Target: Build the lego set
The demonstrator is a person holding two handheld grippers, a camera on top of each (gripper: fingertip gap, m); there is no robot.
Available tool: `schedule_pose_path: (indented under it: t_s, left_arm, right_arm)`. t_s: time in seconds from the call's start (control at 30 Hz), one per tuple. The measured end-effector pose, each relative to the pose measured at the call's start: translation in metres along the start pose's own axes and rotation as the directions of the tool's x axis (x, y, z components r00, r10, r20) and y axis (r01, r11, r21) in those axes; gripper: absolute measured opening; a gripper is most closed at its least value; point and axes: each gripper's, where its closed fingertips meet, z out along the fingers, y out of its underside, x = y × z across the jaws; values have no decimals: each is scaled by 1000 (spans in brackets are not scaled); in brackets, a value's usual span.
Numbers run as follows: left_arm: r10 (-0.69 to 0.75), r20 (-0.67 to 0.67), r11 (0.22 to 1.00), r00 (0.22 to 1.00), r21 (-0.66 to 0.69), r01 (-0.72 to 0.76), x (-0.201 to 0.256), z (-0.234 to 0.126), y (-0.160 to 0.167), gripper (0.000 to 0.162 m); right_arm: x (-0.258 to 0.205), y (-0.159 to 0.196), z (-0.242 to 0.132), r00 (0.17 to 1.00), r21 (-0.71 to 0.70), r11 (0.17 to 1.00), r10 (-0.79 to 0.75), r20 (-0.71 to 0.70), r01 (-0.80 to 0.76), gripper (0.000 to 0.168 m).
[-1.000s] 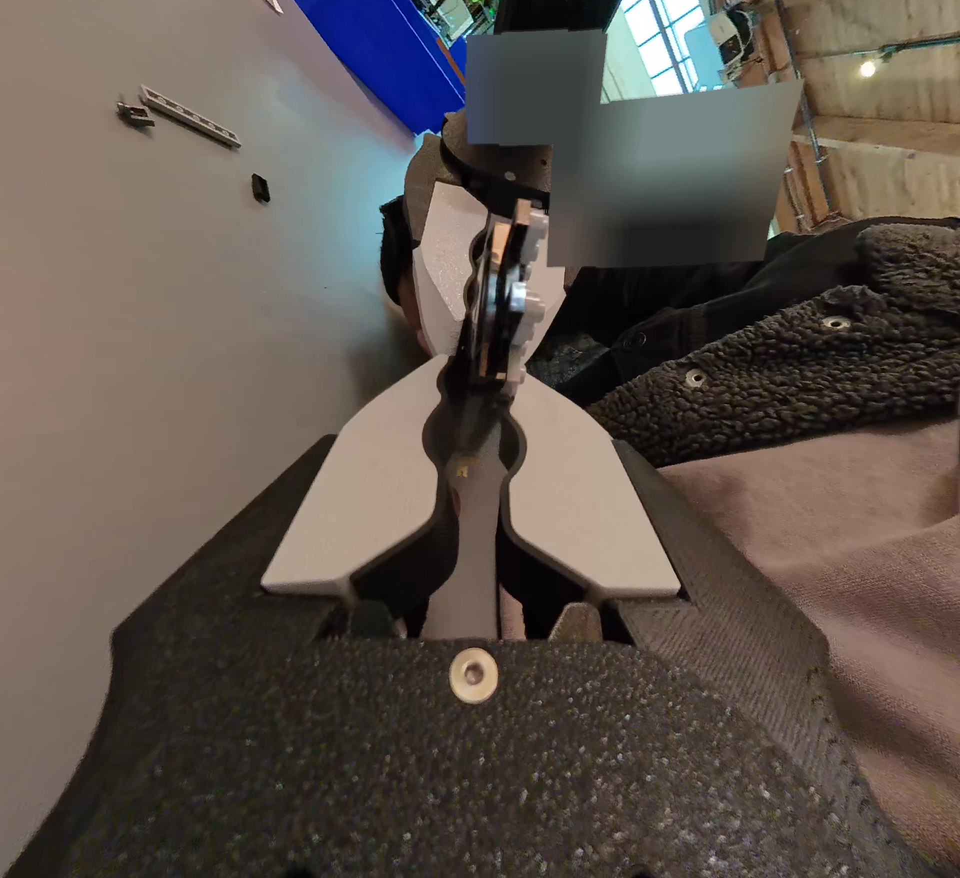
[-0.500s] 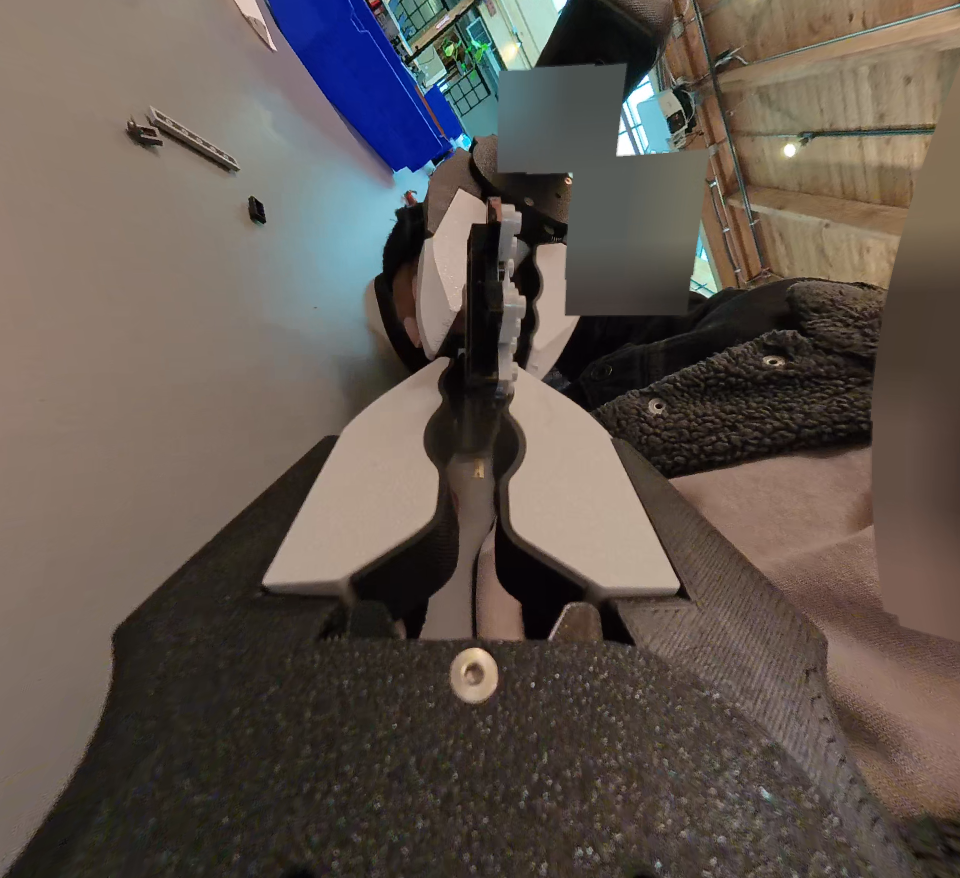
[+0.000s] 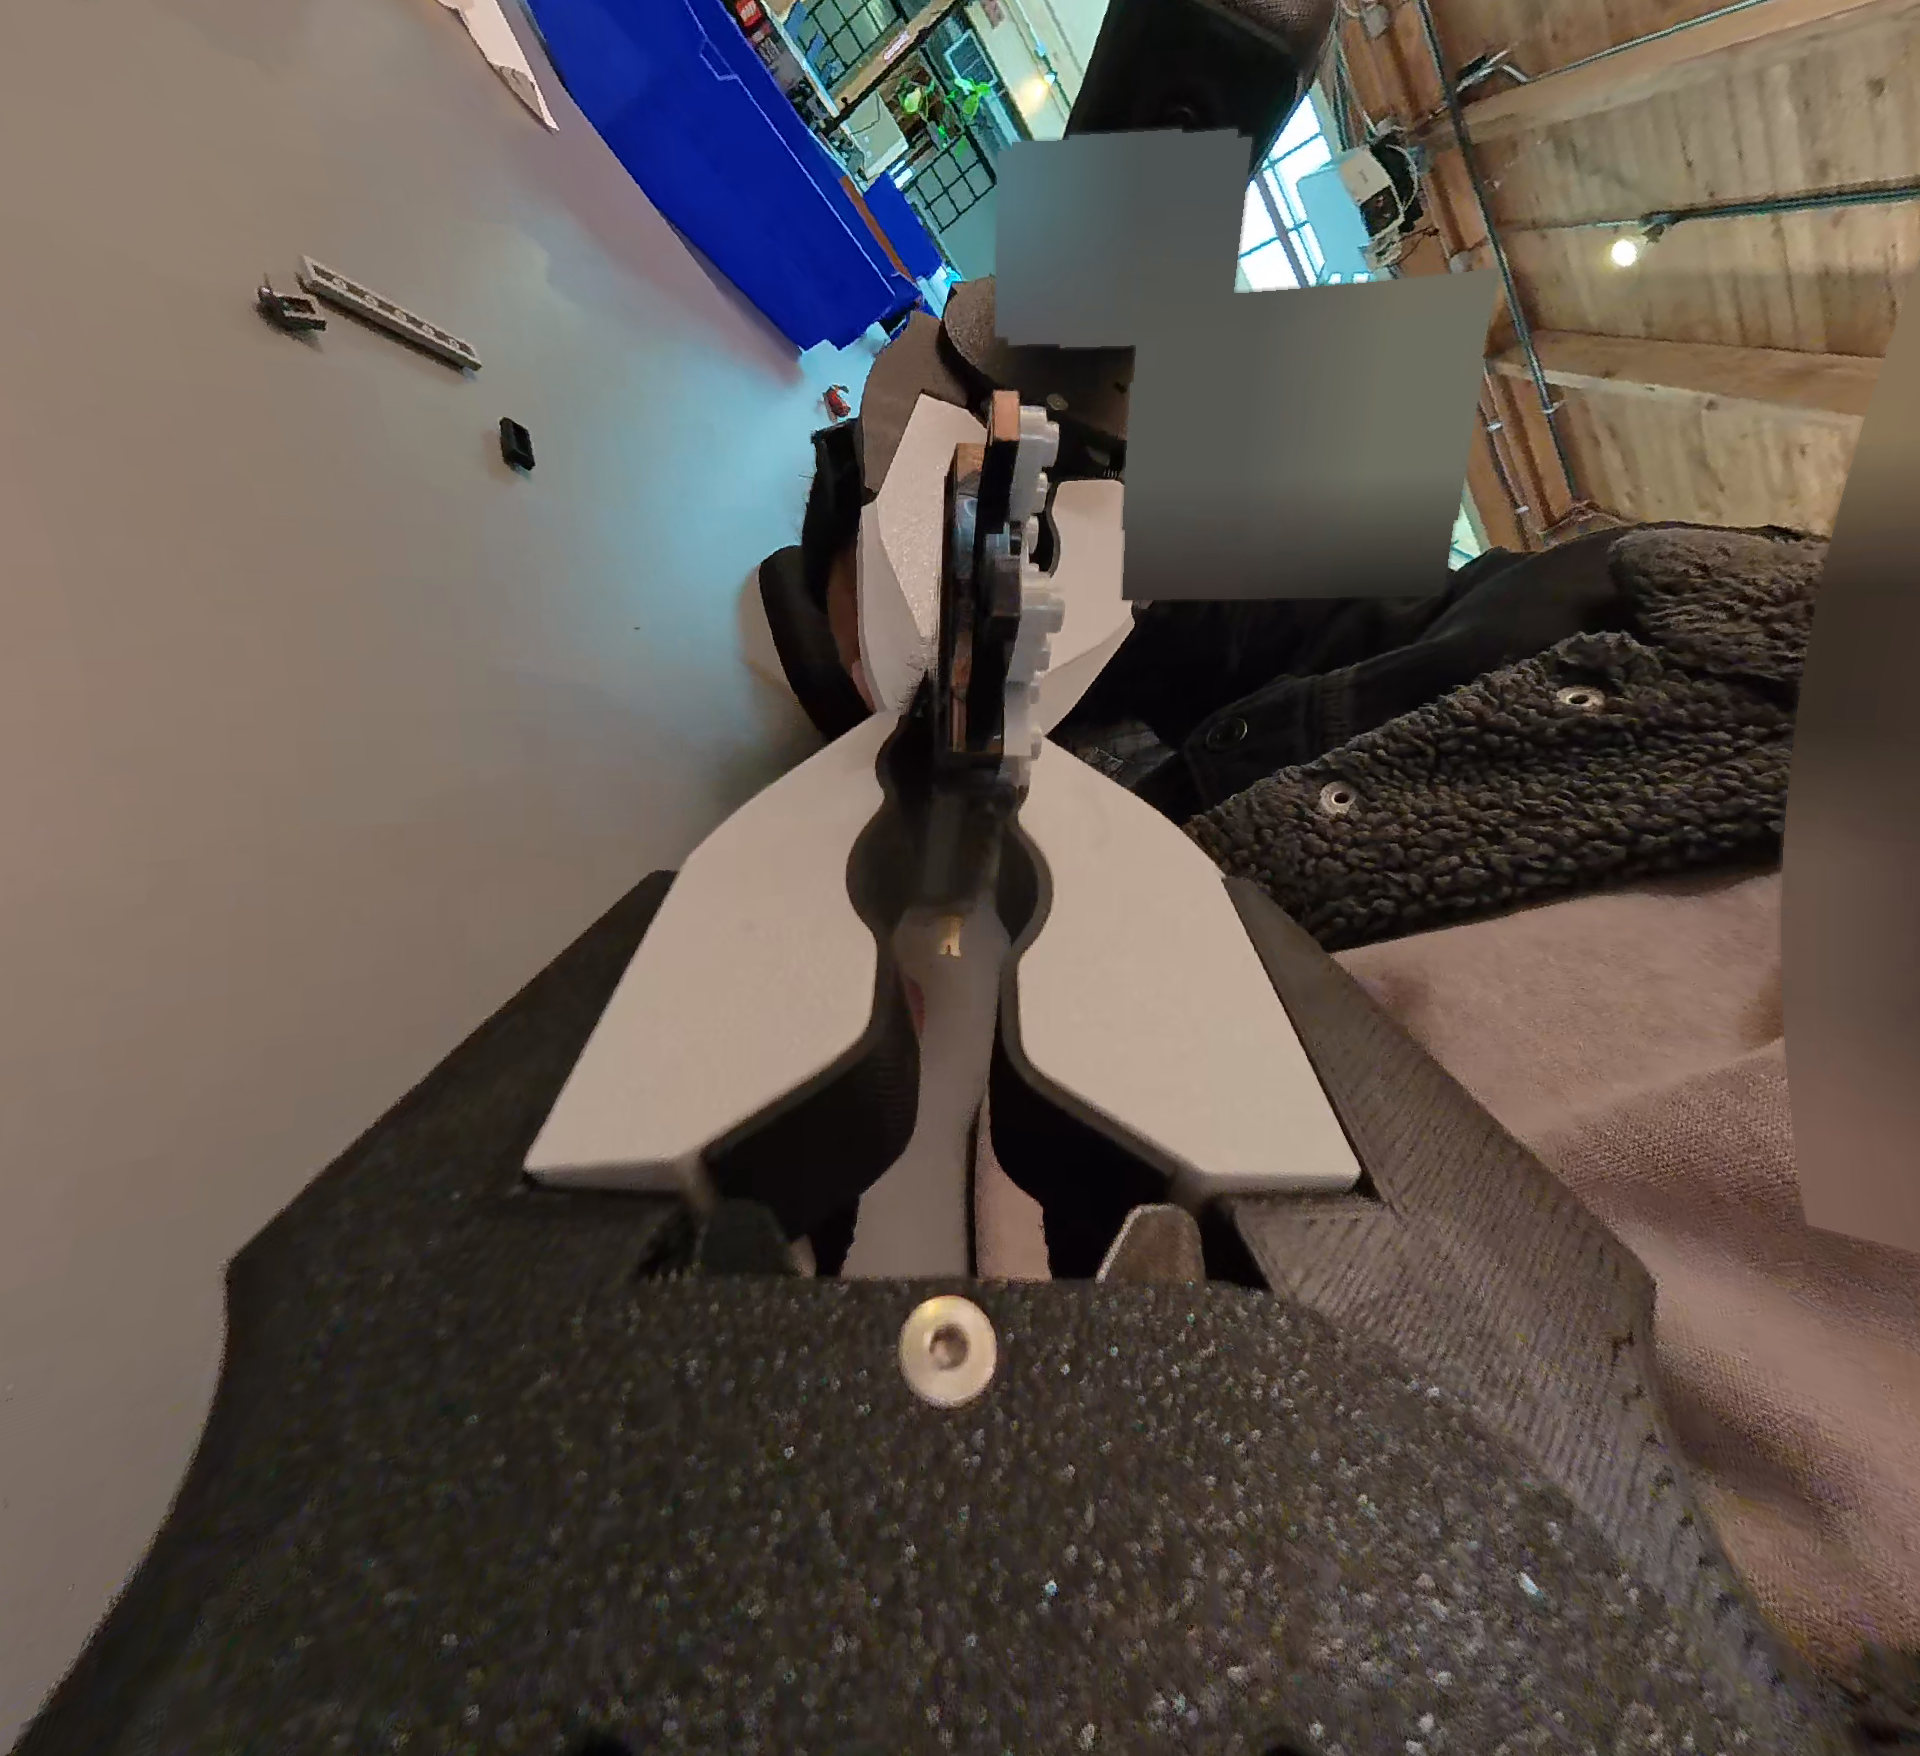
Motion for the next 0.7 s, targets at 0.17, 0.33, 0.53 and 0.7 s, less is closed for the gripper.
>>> schedule_pose_path:
  t_s: [0.17,0.33,0.53,0.7]
  left_arm:
    - [34,-1,999,999,-4,-34,3,0,0,12]
    - [74,-53,995,996,70,-70,10,-3,-10,12]
    - [246,-216,938,945,298,-177,46,-24,-36,12]
    - [385,-222,886,896,362,-291,61,-28,-37,12]
  right_arm:
    - [-2,0,0,1000,2,1000,3,-4,-3,13]
    - [-6,-14,-5,996,38,998,-54,-67,57,15]
    - [-26,-39,-13,960,66,970,-221,-170,235,40]
    - [-36,-57,-17,961,237,940,-205,-184,245,34]
